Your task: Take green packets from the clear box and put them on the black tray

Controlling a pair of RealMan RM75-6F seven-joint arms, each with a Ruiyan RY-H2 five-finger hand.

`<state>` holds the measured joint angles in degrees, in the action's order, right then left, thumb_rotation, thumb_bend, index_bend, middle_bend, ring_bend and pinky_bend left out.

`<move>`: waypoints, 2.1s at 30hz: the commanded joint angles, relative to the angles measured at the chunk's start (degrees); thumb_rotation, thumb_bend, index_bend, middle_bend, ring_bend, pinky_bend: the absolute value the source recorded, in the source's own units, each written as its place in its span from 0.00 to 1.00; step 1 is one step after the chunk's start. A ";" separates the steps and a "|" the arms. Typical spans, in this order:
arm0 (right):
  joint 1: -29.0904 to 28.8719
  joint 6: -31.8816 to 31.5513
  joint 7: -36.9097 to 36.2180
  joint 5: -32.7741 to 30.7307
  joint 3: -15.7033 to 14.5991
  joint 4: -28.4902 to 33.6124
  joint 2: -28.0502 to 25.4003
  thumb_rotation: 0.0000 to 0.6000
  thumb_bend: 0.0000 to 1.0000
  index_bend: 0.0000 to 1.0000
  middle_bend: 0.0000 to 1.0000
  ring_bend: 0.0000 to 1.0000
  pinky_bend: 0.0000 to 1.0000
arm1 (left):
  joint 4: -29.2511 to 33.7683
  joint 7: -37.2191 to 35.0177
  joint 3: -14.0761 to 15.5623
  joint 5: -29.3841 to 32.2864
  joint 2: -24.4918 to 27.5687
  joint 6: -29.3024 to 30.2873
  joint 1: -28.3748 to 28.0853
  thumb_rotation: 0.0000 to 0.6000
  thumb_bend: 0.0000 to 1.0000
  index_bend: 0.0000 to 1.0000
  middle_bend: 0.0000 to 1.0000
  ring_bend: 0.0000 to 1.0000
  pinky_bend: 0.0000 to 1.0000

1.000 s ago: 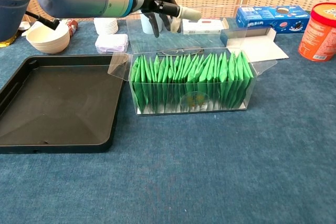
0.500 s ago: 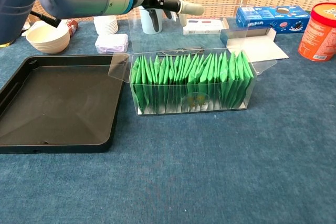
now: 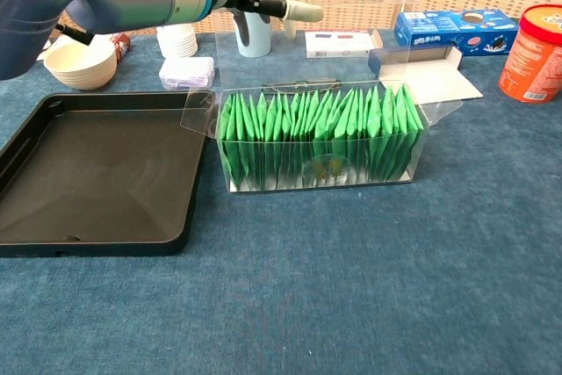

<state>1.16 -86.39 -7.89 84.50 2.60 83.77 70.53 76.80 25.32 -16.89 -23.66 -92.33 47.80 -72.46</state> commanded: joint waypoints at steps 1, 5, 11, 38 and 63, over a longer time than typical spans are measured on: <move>0.07 -0.13 0.08 0.04 0.01 0.11 0.03 0.94 0.36 0.11 0.15 0.07 0.15 | -0.43 0.50 0.00 -0.12 -0.36 0.83 -0.02 0.30 0.16 0.38 0.18 0.16 0.35; 0.13 -0.24 0.16 0.08 0.01 0.23 -0.05 0.94 0.36 0.11 0.15 0.07 0.15 | -0.97 0.88 -0.19 -1.44 -1.15 3.30 0.32 0.30 0.16 0.38 0.18 0.15 0.35; 0.20 -0.32 0.07 0.15 -0.01 0.31 -0.12 0.94 0.36 0.11 0.15 0.07 0.15 | -2.21 5.61 1.00 -0.67 -2.20 6.29 -0.15 0.58 0.16 0.36 0.15 0.11 0.35; 0.76 -1.12 -0.21 0.60 -0.12 0.44 -0.15 0.94 0.36 0.10 0.15 0.07 0.15 | 7.11 5.25 6.64 -24.27 3.62 11.24 5.57 0.99 0.16 0.13 0.04 0.00 0.27; 0.94 -0.66 -2.43 -0.17 0.15 -1.63 0.66 0.94 0.36 0.09 0.15 0.07 0.15 | 6.03 -6.58 9.66 -45.86 6.98 -2.55 4.73 1.00 0.16 0.30 0.02 0.00 0.20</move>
<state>2.10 -87.05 -10.32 84.33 2.75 82.14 71.19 83.16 18.53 -7.17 -69.33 -84.99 45.45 -67.55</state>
